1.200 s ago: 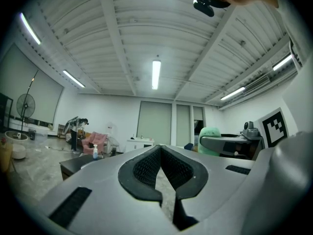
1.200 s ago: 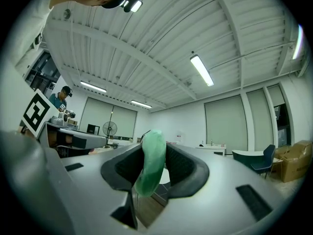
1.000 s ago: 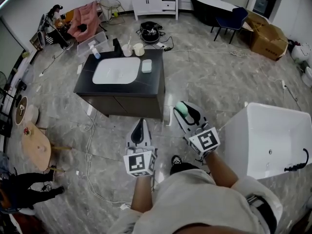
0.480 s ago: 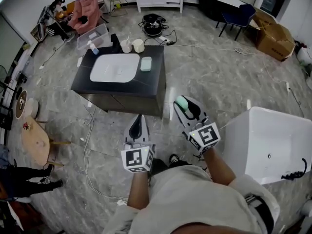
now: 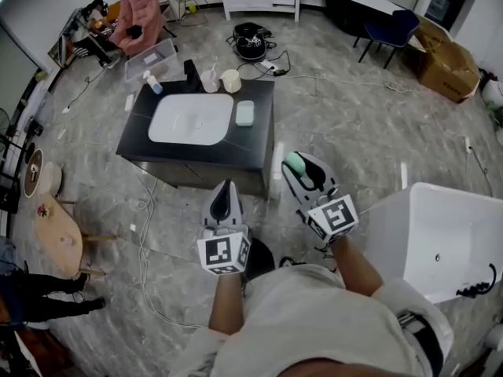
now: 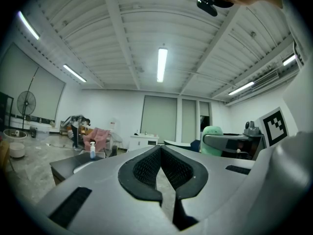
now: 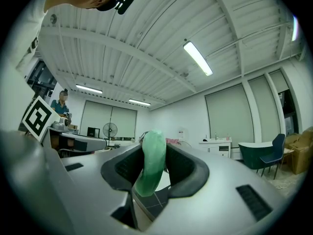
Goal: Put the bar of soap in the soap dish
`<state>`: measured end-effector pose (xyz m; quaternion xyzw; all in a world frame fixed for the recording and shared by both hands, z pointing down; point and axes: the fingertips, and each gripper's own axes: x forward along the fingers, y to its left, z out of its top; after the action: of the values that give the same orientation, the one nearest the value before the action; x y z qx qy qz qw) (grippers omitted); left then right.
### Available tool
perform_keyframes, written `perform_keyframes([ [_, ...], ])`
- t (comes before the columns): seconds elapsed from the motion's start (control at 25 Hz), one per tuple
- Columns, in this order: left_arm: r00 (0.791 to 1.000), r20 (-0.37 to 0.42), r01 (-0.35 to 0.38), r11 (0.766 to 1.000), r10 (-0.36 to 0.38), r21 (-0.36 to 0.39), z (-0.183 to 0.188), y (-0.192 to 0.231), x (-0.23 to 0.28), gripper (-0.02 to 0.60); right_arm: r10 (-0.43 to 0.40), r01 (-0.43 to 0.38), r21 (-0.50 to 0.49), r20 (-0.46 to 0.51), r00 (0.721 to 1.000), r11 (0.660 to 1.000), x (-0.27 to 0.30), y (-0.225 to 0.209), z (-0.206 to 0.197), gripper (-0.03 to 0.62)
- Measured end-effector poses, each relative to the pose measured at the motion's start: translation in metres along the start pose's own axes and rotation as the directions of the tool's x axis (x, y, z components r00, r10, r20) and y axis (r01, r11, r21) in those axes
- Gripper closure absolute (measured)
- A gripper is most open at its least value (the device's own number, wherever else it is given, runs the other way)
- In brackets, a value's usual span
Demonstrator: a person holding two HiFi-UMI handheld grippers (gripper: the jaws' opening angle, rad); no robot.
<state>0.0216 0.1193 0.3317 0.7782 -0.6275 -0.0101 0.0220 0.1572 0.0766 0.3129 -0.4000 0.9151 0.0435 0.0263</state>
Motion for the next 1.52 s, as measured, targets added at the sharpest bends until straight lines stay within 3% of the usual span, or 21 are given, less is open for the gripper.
perform_keyframes([
  [0.52,0.998,-0.026,0.062,0.998,-0.063,-0.031,0.005,0.110,0.099,0.563,-0.026,0.025,-0.029,-0.051,0.998,0.999,0.141,-0.009,-0.011,0.462],
  [1.0,0.989,-0.074,0.120,0.990,-0.125,-0.069,-0.017,0.198,0.145,0.565,-0.071,0.048,-0.161,-0.141,0.987,0.986,0.225,-0.008,-0.033,0.462],
  [1.16,0.982,-0.115,0.143,0.986,-0.152,-0.089,-0.038,0.213,0.156,0.564,-0.063,-0.002,-0.332,-0.186,0.981,0.943,0.244,-0.005,-0.046,0.462],
  [1.28,0.976,-0.137,0.157,0.982,-0.171,-0.108,-0.051,0.216,0.162,0.563,-0.083,-0.052,-0.441,-0.281,0.956,0.896,0.249,-0.006,-0.064,0.462],
  [1.52,0.970,-0.173,0.151,0.980,-0.172,-0.127,-0.073,0.225,0.183,0.563,-0.154,-0.085,-0.541,-0.381,0.912,0.837,0.269,-0.019,-0.092,0.464],
])
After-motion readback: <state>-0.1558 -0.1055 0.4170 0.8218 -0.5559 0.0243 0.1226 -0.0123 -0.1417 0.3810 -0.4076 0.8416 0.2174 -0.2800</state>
